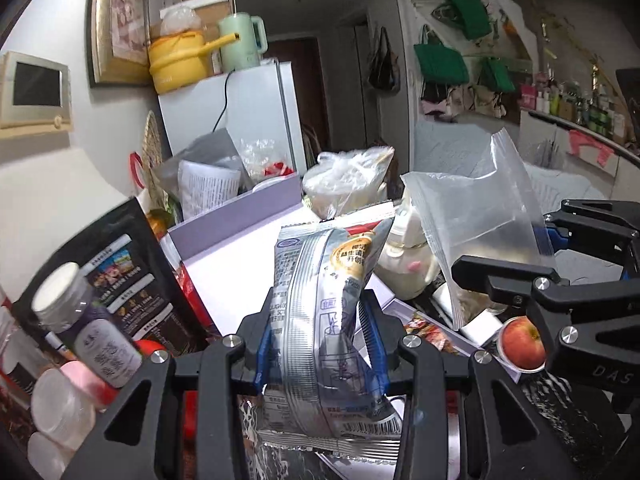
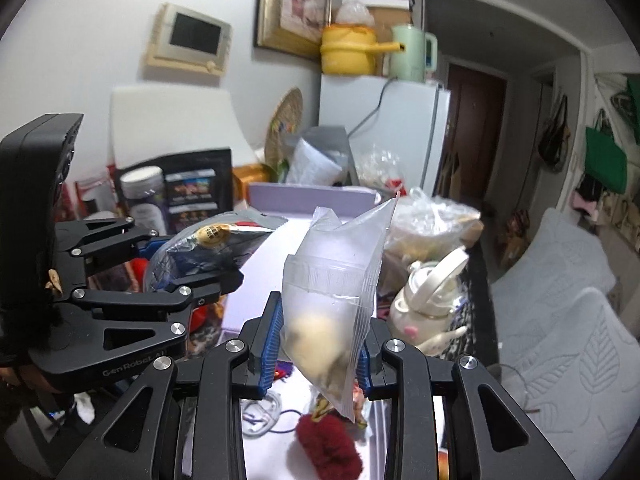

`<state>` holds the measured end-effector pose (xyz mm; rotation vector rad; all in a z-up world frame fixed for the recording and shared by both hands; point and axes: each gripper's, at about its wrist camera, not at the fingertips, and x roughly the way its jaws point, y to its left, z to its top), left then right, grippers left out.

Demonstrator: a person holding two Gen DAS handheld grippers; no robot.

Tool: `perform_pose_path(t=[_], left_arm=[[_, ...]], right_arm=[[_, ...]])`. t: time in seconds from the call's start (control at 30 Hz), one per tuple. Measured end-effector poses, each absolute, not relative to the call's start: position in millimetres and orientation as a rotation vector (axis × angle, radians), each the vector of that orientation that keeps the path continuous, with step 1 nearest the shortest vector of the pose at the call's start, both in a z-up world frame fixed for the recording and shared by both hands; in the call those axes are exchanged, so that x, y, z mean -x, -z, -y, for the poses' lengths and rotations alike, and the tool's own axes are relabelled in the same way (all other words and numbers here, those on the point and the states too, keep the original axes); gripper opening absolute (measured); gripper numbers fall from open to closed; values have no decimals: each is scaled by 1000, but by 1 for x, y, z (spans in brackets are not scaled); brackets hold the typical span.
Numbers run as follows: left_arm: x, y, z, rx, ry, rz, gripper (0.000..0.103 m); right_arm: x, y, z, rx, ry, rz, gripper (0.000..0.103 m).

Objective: Organize soft objects
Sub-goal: 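Carry silver packet in left tool while right tool carries zip bag over box, then lower silver packet into box and open left tool while right releases zip bag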

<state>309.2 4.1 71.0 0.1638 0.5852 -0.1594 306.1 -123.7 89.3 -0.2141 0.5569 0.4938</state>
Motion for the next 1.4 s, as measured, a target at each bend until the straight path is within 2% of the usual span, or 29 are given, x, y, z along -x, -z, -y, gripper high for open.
perform_pose_path(t=[0.5, 1.07, 1.4], left_arm=[[-361, 3, -2, -145, 149, -795, 38], [-367, 68, 2, -87, 206, -1032, 38], [-380, 90, 0, -36, 196, -1097, 38]], right_arm=[[-379, -11, 112, 251, -461, -773, 31], [-391, 48, 105, 265, -506, -904, 31], [-400, 73, 108, 220, -517, -987, 31]])
